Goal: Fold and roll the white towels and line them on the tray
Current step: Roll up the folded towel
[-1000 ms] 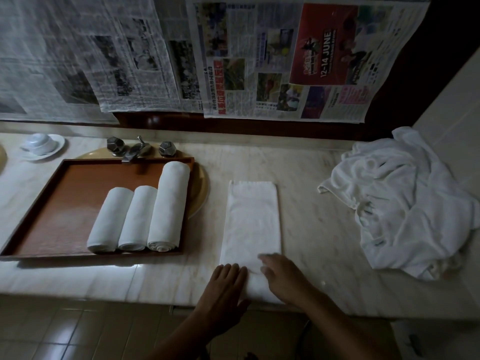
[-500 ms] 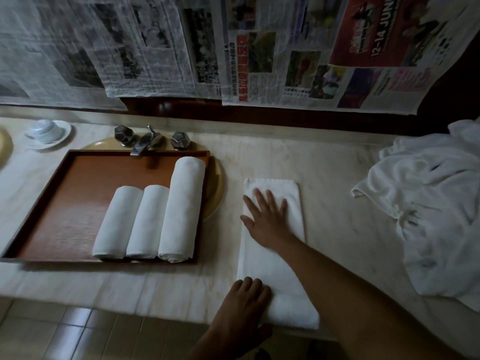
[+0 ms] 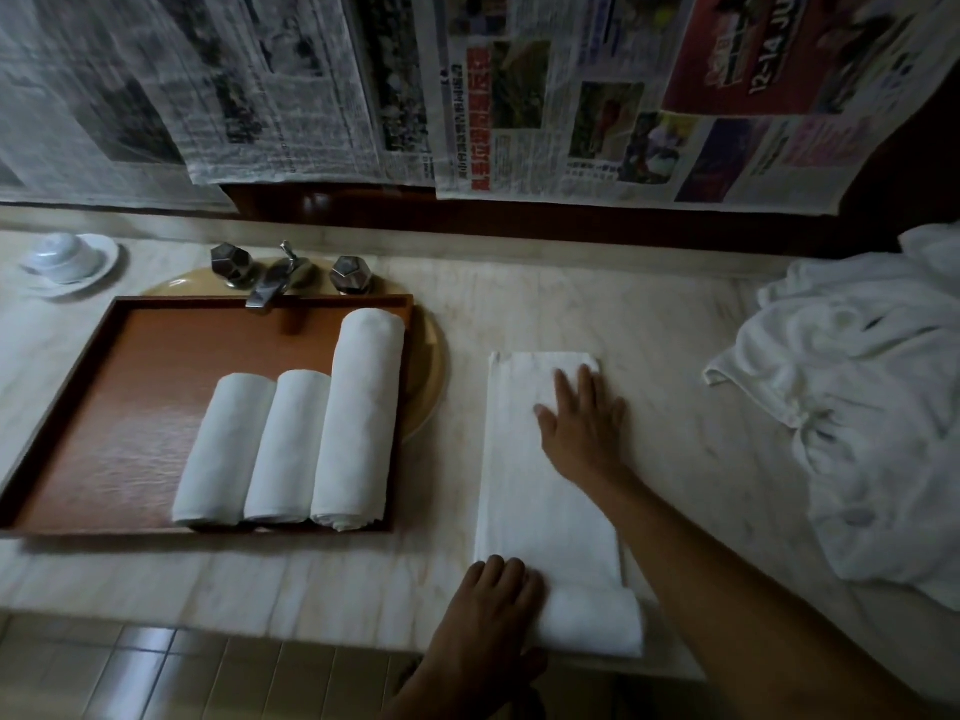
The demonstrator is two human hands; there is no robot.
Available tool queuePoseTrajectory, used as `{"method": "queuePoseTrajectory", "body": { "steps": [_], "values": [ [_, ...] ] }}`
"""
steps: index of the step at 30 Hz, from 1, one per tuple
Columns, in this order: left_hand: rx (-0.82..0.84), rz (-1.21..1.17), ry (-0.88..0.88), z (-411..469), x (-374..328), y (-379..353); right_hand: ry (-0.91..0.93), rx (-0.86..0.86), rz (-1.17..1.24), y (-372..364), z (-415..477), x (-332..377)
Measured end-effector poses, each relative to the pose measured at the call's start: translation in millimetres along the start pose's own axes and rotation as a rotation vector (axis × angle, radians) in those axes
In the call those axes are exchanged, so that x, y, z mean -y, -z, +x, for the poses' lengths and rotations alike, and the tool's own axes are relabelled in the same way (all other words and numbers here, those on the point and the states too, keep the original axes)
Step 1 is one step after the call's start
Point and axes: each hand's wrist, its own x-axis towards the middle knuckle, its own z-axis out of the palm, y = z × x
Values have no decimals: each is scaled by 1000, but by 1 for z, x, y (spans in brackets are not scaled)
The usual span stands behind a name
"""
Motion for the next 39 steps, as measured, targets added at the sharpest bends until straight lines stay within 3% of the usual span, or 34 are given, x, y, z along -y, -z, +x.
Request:
{"method": "queuePoseTrajectory", "body": {
  "steps": [6, 12, 16, 19, 29, 39],
  "values": [
    [-3, -31, 47, -3, -6, 2, -71, 90, 77, 33, 43, -29],
    [14, -22, 89, -6, -8, 5, 177, -86, 510, 39, -111, -43],
    [-12, -21, 88, -9, -7, 0, 376, 44, 381, 18, -217, -67],
    [-16, 9, 100, -11, -10, 1, 522, 126, 190, 2, -244, -82],
    [70, -22, 78, -47, 9, 13, 405, 236, 182, 19, -251, -82],
    [24, -393, 239, -71, 15, 12, 279, 233, 423, 27, -254, -80]
  ]
}}
